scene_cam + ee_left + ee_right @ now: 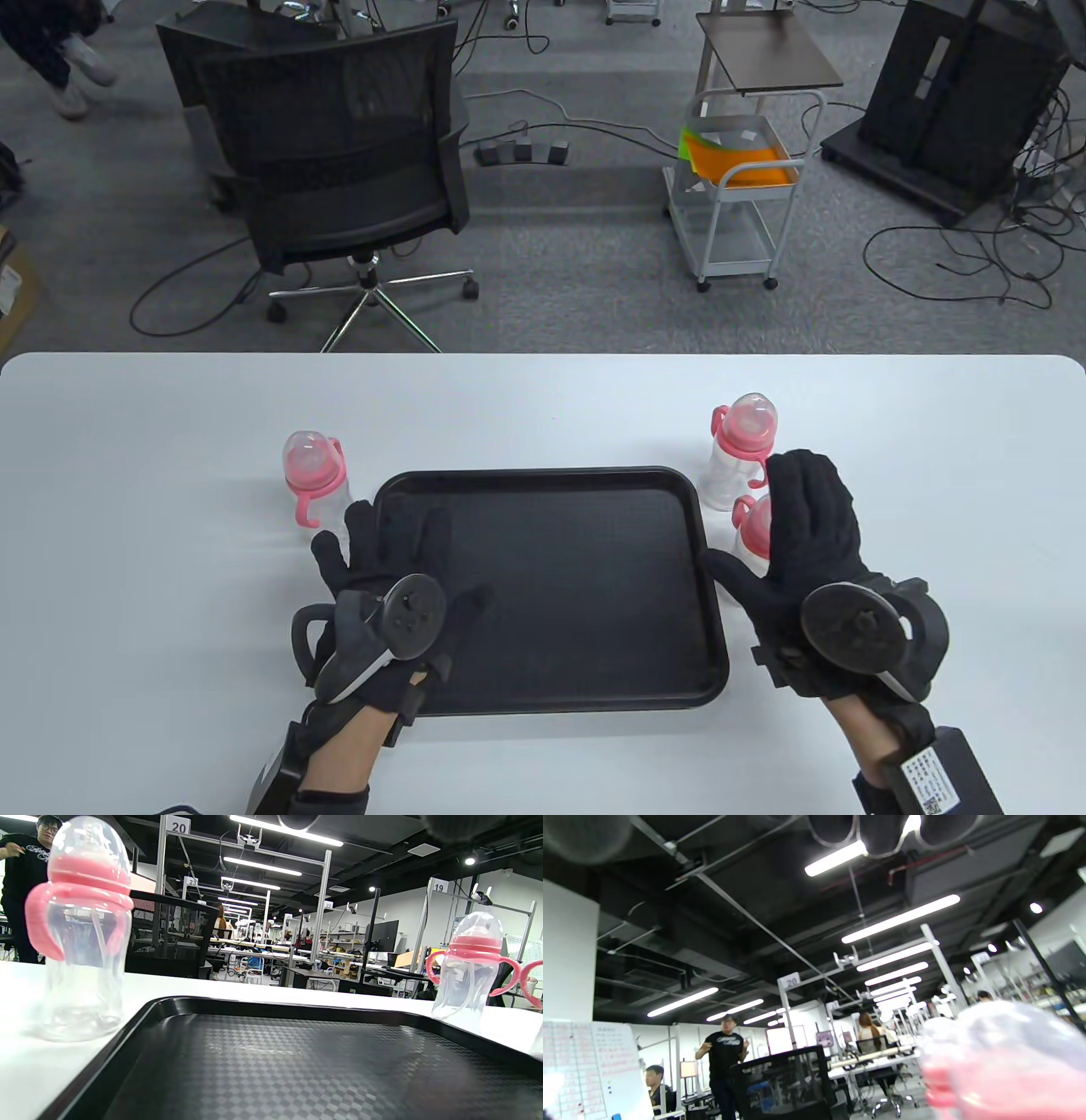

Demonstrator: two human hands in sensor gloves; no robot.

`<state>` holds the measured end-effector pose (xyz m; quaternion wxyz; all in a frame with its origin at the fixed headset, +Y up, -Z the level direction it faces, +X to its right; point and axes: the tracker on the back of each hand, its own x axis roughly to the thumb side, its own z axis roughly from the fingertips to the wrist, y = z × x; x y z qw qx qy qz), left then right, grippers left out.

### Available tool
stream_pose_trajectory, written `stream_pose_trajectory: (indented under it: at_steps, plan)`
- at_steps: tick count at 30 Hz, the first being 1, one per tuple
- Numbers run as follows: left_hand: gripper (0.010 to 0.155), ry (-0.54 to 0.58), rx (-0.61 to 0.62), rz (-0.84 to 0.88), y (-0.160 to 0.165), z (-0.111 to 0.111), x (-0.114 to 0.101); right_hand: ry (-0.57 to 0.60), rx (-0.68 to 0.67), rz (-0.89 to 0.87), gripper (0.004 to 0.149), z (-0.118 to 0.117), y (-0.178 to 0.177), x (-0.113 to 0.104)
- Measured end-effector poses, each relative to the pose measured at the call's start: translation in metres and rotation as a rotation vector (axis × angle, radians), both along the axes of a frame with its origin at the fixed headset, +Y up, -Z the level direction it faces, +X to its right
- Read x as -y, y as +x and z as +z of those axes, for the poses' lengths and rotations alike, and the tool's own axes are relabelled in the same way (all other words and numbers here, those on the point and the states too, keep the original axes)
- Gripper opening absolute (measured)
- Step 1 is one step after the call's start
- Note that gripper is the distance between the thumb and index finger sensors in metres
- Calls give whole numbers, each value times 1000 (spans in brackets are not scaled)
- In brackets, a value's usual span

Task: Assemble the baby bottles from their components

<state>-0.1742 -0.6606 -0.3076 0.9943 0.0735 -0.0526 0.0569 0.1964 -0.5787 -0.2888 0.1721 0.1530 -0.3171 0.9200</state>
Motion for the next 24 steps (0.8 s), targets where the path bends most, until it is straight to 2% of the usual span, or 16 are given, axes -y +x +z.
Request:
stream_pose_trajectory:
  at_steps: [4,8,12,15,17,24]
  plan:
    - [95,-9,-11,-15,-3,3,-5,36,-7,130,87,5,-40,-2]
    - [94,-51,3,-25,-5,3,-8,28,-20,220,83,8,-70,11]
    - [94,-79,25,-45,-2,3,-5,-34,-24,273,83,4,-83,30]
    - [95,-116,36,-84,2,2,-2,-88,9,383,84,-1,-86,43]
    - [96,-144,43,-106,3,2,0,-96,7,389,85,-2,-85,51]
    - [97,-120,55,-94,5,3,-1,-88,44,472,86,0,-87,69]
